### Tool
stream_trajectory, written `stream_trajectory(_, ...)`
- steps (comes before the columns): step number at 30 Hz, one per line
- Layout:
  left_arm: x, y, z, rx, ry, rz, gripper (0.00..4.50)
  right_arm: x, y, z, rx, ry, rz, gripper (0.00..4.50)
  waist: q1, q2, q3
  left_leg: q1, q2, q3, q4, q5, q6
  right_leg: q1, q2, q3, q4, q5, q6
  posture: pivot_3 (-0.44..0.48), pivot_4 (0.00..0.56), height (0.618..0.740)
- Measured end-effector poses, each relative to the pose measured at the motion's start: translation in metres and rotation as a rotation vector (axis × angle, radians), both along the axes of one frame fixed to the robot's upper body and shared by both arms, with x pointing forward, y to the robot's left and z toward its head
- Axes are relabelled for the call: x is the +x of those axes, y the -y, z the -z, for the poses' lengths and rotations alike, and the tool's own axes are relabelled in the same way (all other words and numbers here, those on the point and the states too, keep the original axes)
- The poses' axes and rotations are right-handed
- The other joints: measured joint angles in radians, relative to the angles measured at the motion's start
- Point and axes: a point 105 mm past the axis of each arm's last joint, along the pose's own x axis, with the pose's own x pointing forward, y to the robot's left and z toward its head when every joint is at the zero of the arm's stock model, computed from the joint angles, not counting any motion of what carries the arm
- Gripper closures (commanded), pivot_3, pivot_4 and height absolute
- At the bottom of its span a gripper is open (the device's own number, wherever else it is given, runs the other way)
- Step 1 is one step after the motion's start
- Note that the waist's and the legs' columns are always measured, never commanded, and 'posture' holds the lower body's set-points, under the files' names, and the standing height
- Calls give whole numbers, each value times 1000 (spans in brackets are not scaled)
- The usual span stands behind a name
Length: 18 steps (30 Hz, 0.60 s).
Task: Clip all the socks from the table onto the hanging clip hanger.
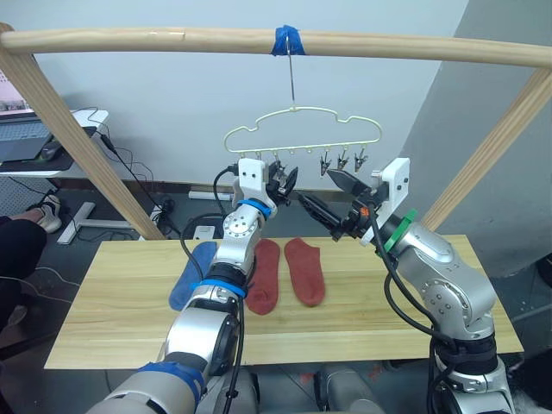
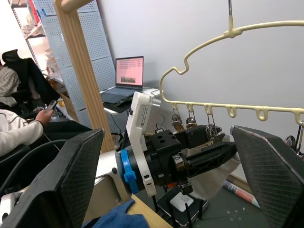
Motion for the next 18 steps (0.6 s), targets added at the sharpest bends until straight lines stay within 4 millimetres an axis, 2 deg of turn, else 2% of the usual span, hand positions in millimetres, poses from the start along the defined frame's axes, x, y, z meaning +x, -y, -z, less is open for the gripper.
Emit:
stream_trajectory(7, 2, 1, 0, 6, -1, 1, 2203, 0, 0, 0, 1, 2, 3, 0, -5, 0, 0, 0, 0, 0, 0, 0, 0, 0, 0, 0, 0, 0, 0, -122, 110, 740)
stream_trajectory(10, 2, 1, 2, 7, -5, 0, 2792, 0, 0, 0, 2, 2, 4, 0, -7, 0, 0, 0, 0, 0, 0, 0, 0, 0, 0, 0, 0, 0, 0, -124, 109, 740)
stream_trajectory(14, 2, 2, -1, 5, 1, 2, 4023, 0, 0, 0, 2, 1, 6, 0, -7, 0, 0, 0, 0, 0, 0, 0, 0, 0, 0, 0, 0, 0, 0, -123, 110, 740)
stream_trajectory(15, 2, 2, -1, 5, 1, 3, 4173, 0, 1, 0, 2, 1, 7, 0, -7, 0, 0, 0, 0, 0, 0, 0, 0, 0, 0, 0, 0, 0, 0, -121, 111, 740)
stream_trajectory(18, 2, 2, -1, 4, 1, 4, 4176, 0, 0, 0, 2, 1, 7, 0, -7, 0, 0, 0, 0, 0, 0, 0, 0, 0, 0, 0, 0, 0, 0, -117, 113, 740)
